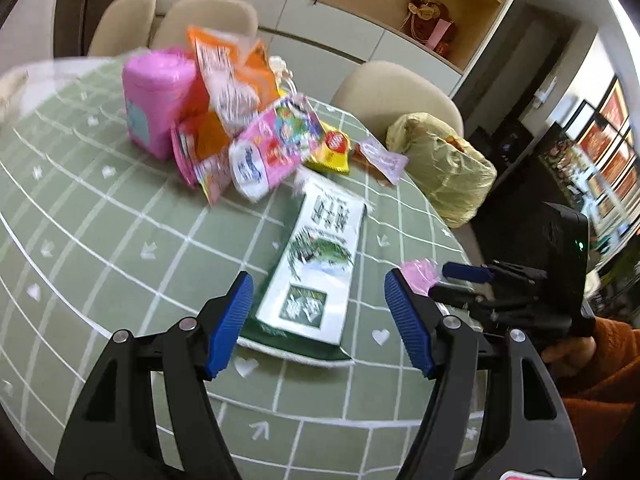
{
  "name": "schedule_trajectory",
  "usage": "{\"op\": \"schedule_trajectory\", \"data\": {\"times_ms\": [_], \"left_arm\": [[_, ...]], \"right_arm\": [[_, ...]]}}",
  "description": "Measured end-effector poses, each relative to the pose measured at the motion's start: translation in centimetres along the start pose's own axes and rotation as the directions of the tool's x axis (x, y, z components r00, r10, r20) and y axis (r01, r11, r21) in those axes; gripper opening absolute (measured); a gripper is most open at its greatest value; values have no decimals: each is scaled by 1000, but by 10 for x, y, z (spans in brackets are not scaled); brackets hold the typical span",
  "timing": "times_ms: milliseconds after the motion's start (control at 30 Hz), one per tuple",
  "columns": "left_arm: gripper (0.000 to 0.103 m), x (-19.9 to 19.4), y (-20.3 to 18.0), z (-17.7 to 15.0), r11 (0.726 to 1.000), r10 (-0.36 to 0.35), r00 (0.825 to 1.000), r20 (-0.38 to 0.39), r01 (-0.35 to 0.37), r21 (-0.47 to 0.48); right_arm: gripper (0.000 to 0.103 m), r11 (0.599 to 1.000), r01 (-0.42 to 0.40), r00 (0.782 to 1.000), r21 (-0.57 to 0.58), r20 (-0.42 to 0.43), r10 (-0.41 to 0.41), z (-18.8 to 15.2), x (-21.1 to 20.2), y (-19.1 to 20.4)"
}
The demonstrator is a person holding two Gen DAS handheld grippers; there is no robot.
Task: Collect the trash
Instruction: 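Grasp the green-white milk carton with the left tool while the right tool grasps the pink toy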
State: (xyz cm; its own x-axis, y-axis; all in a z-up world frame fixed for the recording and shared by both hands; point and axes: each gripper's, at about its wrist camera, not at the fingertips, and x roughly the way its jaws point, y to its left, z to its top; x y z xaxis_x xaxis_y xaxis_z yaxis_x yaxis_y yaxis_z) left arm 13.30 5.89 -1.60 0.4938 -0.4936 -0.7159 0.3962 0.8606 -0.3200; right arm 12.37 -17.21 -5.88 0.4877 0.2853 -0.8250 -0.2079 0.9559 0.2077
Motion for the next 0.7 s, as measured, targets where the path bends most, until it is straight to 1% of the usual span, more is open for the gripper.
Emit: {"op": "schedule_trajectory", "data": {"times_ms": [67, 100, 133, 233, 300, 400, 500, 600, 667, 700], "left_arm": [[65, 2, -4, 6, 1000, 19, 1000, 5, -19, 16], [65, 2, -5, 8, 999, 25, 1000, 5, -25, 21], [65, 3, -7, 11, 999, 33, 999, 6, -33, 30], [65, 6, -12, 16, 997, 31, 1000, 4, -31, 65], [65, 12, -16, 19, 995, 33, 999, -11, -32, 97], [66, 27, -22, 25, 989, 63, 997, -47, -56, 135], [66, 50, -27, 31, 981, 103, 990, -100, -85, 172], [66, 70, -33, 34, 974, 135, 981, -143, -105, 201], [65, 82, -34, 36, 968, 181, 970, -165, -146, 206], [63, 85, -34, 36, 969, 185, 968, -169, -151, 196]], "right_arm": [[52, 997, 35, 999, -69, -2, -35, 4, 10, 12], [40, 990, 73, 997, -118, 8, -72, 3, 11, 18], [32, 987, 93, 996, -133, 11, -92, 4, 12, 19], [32, 992, 80, 996, -96, 37, -77, 6, 0, 9], [32, 992, 96, 994, -82, 66, -91, 8, -11, 0], [32, 995, 91, 991, -29, 102, -87, 10, -31, -18], [32, 996, 82, 989, 24, 122, -84, 11, -41, -31], [32, 996, 83, 987, 44, 135, -88, 6, -50, -37], [32, 995, 86, 986, 47, 142, -92, 2, -55, -38], [32, 995, 86, 985, 48, 145, -92, 2, -57, -40]]}}
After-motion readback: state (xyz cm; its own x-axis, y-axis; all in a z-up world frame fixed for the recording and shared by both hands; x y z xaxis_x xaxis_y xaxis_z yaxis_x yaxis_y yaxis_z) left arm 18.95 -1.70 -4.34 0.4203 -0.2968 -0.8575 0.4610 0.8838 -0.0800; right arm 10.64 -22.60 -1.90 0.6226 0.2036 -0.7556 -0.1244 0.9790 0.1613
